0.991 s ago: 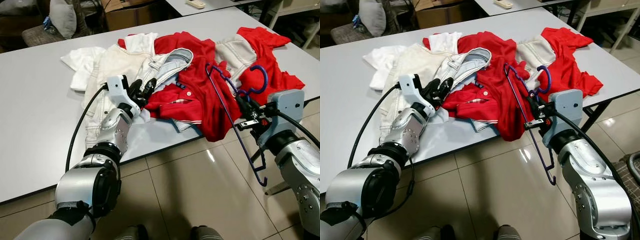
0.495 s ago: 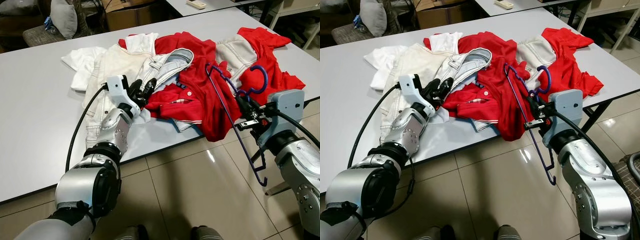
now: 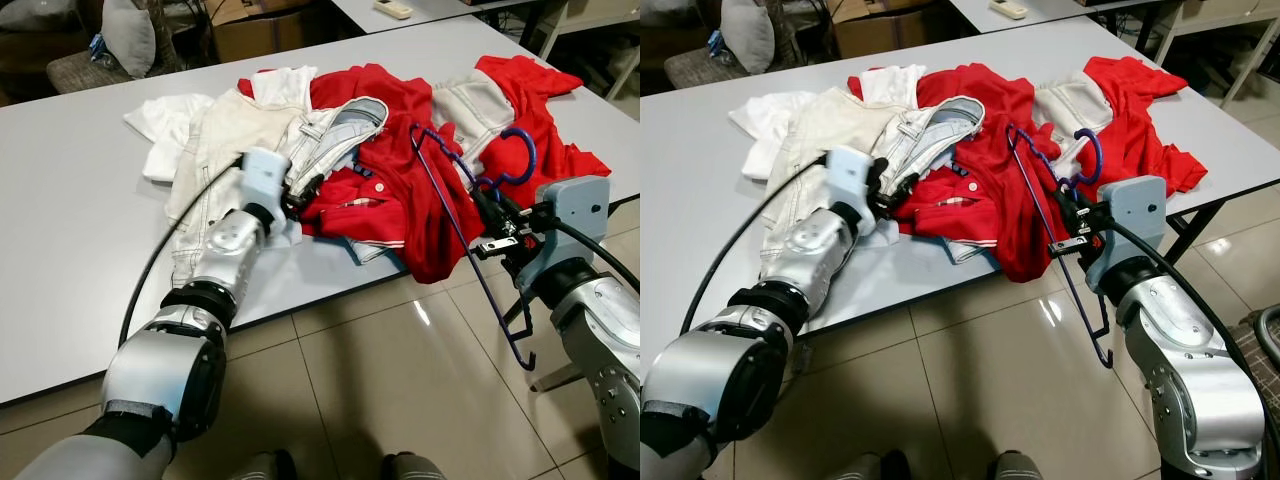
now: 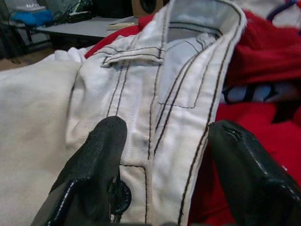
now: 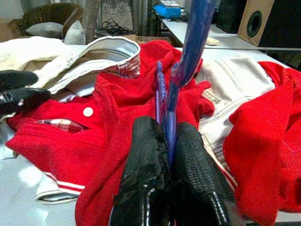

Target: Hang hanger

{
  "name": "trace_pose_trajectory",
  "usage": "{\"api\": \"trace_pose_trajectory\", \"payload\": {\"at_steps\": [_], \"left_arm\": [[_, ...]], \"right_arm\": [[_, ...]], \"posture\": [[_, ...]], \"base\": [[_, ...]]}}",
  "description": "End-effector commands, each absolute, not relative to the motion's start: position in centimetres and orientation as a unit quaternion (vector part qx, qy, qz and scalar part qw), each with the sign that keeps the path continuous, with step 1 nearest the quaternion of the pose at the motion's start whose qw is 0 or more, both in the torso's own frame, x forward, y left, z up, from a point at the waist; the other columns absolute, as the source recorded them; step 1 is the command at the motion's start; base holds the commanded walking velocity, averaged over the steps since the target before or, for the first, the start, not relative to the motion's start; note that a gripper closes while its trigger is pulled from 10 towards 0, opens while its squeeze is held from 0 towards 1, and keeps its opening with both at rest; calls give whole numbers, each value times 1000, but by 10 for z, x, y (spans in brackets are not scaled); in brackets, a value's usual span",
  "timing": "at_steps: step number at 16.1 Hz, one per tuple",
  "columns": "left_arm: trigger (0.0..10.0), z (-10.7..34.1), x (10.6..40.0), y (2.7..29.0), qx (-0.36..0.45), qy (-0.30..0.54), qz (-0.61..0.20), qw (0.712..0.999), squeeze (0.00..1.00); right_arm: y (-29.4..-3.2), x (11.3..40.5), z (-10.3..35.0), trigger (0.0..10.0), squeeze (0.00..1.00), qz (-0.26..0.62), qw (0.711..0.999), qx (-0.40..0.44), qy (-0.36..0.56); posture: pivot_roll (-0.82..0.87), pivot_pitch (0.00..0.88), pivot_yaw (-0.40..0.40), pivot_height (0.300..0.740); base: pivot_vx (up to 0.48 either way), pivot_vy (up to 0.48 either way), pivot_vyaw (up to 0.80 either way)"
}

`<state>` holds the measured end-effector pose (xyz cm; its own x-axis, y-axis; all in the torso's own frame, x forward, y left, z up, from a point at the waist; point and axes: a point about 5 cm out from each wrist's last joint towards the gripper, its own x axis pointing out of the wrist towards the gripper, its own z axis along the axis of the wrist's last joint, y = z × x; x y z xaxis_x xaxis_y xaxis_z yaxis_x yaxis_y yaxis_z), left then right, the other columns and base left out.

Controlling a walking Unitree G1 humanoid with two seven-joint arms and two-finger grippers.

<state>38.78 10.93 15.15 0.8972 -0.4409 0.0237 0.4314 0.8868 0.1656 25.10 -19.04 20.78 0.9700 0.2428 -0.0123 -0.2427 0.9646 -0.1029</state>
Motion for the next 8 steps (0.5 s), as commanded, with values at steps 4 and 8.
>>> {"api": "trace_pose_trajectory", "payload": {"at_steps": [4,8], "left_arm": [[10000,156,390,116,156,-45,-187,969,0],[10000,154,394,136,163,-21,-116,980,0]], "right_arm": [[-190,251,211,10000,0,126,991,-53,-8],[-190,251,211,10000,0,124,991,-52,-9]], "posture": [[-311,106,86,740],[-307,106,88,740]], "base": [[0,0,0],[0,0,0]]}}
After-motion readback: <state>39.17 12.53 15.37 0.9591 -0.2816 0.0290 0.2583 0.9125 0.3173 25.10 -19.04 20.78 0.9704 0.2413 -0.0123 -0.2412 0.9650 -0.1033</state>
